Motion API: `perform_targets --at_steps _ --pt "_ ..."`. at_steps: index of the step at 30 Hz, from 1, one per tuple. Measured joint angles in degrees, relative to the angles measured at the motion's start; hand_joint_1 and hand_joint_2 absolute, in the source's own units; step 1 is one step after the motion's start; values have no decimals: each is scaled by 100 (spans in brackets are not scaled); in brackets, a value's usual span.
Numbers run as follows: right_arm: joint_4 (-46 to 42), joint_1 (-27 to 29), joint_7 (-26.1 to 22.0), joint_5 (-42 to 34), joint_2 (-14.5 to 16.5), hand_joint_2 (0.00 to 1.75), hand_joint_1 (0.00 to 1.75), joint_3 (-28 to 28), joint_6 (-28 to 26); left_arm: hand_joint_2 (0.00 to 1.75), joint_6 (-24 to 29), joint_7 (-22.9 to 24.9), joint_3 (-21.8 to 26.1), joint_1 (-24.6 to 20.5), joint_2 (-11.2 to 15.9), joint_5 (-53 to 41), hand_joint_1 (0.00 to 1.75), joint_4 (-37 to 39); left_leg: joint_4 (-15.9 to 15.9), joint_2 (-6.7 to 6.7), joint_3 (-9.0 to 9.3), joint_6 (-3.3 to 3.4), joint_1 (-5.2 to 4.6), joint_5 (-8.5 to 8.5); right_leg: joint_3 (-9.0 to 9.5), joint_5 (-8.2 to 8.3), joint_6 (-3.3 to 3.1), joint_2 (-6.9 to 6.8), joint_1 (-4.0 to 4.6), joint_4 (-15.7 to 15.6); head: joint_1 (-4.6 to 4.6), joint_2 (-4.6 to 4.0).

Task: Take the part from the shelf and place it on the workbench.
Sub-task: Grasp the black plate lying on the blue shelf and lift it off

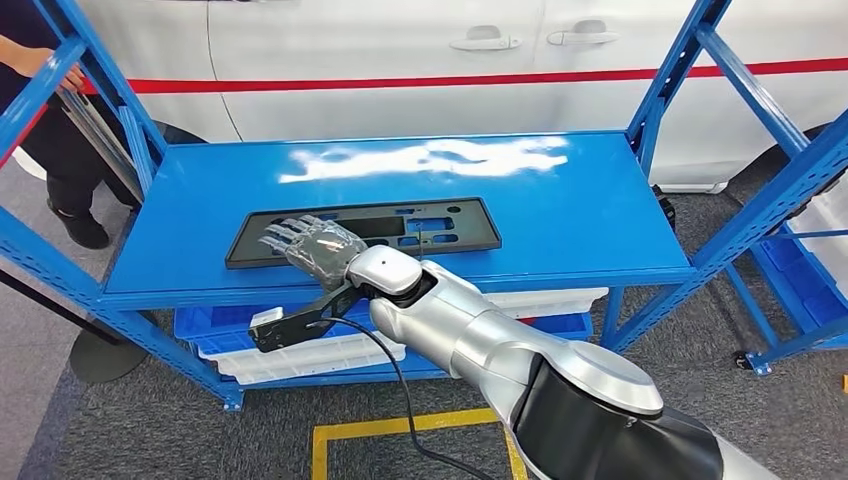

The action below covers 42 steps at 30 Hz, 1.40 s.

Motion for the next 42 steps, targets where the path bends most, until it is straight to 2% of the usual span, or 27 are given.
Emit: perform_targets --at_steps 2,5,6,7,8,9,10,11,12,14,16,18,20,21,22,23,25,26,27,28,29,30,33,38,42 --pt "2 -21 2 -3 7 175 0 14 2 0 -2 0 -1 -3 -2 -8 0 0 -113 5 90 45 30 28 -165 -95 11 -17 5 289 1 0" --pt "8 -36 12 -9 8 175 0 44 19 0 -10 1 -1 -2 -2 -19 0 0 -151 6 140 73 27 6 -837 -461 8 -34 5 1295 0 0" --pt "12 -25 20 -11 7 175 0 56 26 0 -14 2 -1 6 -2 -20 0 0 -149 3 159 70 23 -13 -1030 -481 6 -36 4 1523 0 0" --pt "16 -16 28 -12 7 175 0 67 32 0 -19 4 -1 18 -2 -22 0 0 -146 -1 192 59 22 -42 -1123 -372 1 -38 4 1534 0 0" --pt "19 -11 36 -14 7 175 0 78 34 0 -23 9 -1 30 -2 -26 0 0 -144 -6 241 41 22 -79 -1101 -145 -13 -41 5 1327 -1 0" --pt "20 -11 39 -15 7 175 0 88 36 0 -27 15 -1 40 -2 -34 0 0 -143 -9 309 19 22 -129 -990 165 -40 -47 8 936 0 0" --pt "23 -11 42 -15 5 175 0 97 34 0 -31 21 -1 47 -3 -43 0 2 -143 -9 372 -7 24 -178 -872 402 -74 -54 23 576 -1 0" --pt "27 -17 43 -15 4 175 0 105 34 0 -33 27 -2 44 -4 -51 0 4 -138 -7 403 -40 25 -222 -770 548 -110 -62 50 243 4 0" --pt "31 -16 44 -15 4 175 0 112 31 0 -30 33 -3 39 -4 -62 0 7 -129 -3 414 -78 28 -256 -719 612 -148 -66 72 69 2 0" --pt "47 -14 50 -10 4 175 0 127 22 0 9 45 -19 27 -4 -99 0 9 -102 7 411 -155 34 -290 -704 547 -217 -58 110 -26 3 0" --pt "66 -14 47 -4 13 175 0 140 15 0 61 56 -57 25 -3 -151 0 9 66 15 359 -212 42 -291 -632 495 -279 -48 81 -60 1 0" --pt "76 -27 27 1 26 175 0 148 13 0 83 69 -99 14 -3 -175 0 9 612 17 46 -282 63 -382 -523 447 -315 -49 42 -111 -1 0" --pt "89 -22 11 3 29 175 0 155 14 0 93 77 -126 9 -3 -178 0 9 1331 17 -443 -356 98 -635 -452 387 -328 -51 36 -122 -2 0" --pt "98 -10 8 4 29 175 0 160 14 0 97 78 -134 17 -2 -178 0 9 1564 18 -656 -381 116 -717 -420 354 -325 -47 35 -118 -2 0" --pt "108 1 7 4 29 175 0 166 15 0 101 80 -139 27 -2 -178 0 9 1626 19 -794 -397 132 -682 -384 318 -318 -40 32 -111 -2 0" --pt "114 7 7 4 30 175 0 172 14 0 103 83 -141 35 -1 -180 0 9 1484 20 -838 -409 146 -505 -343 280 -305 -33 26 -101 -2 0" --pt "119 10 5 4 31 175 0 182 12 0 105 92 -144 42 6 -193 0 9 782 23 -700 -433 171 91 -254 201 -256 -25 7 -80 -1 0" --pt "122 8 4 4 31 175 0 185 10 0 104 97 -147 42 8 -203 0 11 441 27 -622 -432 164 272 -224 172 -224 -24 2 -70 -1 0" --pt "127 6 2 6 32 175 0 187 8 0 99 101 -151 37 9 -215 0 13 221 30 -567 -391 148 377 -217 152 -187 -24 6 -62 -1 0" --pt "133 7 -1 10 33 175 0 190 6 0 95 103 -155 34 9 -224 0 15 123 30 -551 -336 132 394 -220 136 -153 -25 16 -58 0 0" --pt "140 6 -3 14 33 175 0 192 4 0 89 103 -161 35 7 -231 0 18 91 28 -559 -279 121 380 -230 123 -149 -29 30 -49 1 0" --pt "145 5 -6 18 34 175 0 193 2 0 84 103 -168 37 4 -236 0 19 88 20 -557 -231 122 412 -240 110 -168 -35 42 -43 1 0" --pt "158 3 -14 30 34 175 0 196 -9 0 71 104 -192 45 -6 -250 0 23 78 -7 -561 -211 124 428 -220 105 -256 -47 49 -63 -1 0" --pt "206 7 -38 101 34 175 0 199 -77 0 47 119 -222 30 -7 -258 0 23 80 -13 -557 -138 95 405 -183 118 -268 -52 36 -121 -1 0" --pt "252 22 -94 150 34 175 174 204 -92 0 37 125 -235 24 -4 -240 0 24 86 -12 -555 -105 70 398 -181 124 -235 -58 17 -131 -1 0"
